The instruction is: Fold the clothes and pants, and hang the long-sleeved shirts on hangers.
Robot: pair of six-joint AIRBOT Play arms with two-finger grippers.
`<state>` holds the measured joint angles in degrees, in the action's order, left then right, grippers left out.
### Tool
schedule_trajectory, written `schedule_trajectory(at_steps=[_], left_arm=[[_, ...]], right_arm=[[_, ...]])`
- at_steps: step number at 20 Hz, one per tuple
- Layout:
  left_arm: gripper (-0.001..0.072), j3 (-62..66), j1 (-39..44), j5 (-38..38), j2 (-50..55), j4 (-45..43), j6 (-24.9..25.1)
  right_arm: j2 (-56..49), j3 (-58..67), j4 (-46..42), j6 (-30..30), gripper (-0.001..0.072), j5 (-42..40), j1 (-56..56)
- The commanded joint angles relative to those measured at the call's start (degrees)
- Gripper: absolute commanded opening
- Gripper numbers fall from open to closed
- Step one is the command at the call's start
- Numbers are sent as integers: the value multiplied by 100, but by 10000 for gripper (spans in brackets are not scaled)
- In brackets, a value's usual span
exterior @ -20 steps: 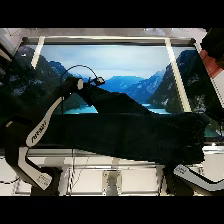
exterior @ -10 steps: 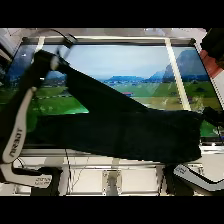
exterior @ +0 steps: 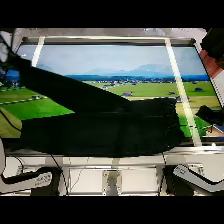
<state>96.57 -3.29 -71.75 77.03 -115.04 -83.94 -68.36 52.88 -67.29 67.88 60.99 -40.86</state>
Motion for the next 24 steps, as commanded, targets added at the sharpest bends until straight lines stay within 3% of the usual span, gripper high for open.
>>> schedule_trajectory(at_steps=[1,5,9,18,20,21,22,23,24], left_arm=[[20,7,-426,-457,-15,-22,-179],[21,7,-522,-417,-11,-48,-181],[20,7,-737,-461,-11,-22,-225],[21,7,-752,-442,20,-22,-225],[20,7,-752,-448,101,20,-225],[20,7,-750,-472,162,22,-223],[20,7,-748,-518,221,22,-221],[20,7,-748,-581,280,17,-219],[20,4,-750,-616,326,20,-216]], right_arm=[[-203,9,494,-155,345,-570,763],[-1274,682,581,507,345,-739,1644],[-2184,1646,1202,664,345,-680,2177],[-3167,2500,1204,1139,303,-356,2712],[-3176,2503,1152,1207,117,-157,2712],[-3176,2503,1150,1207,105,-72,2688],[-3174,2531,1137,1207,116,15,2645],[-3169,2614,1115,1202,243,105,2594],[-3163,2750,1099,1204,430,214,2533]])
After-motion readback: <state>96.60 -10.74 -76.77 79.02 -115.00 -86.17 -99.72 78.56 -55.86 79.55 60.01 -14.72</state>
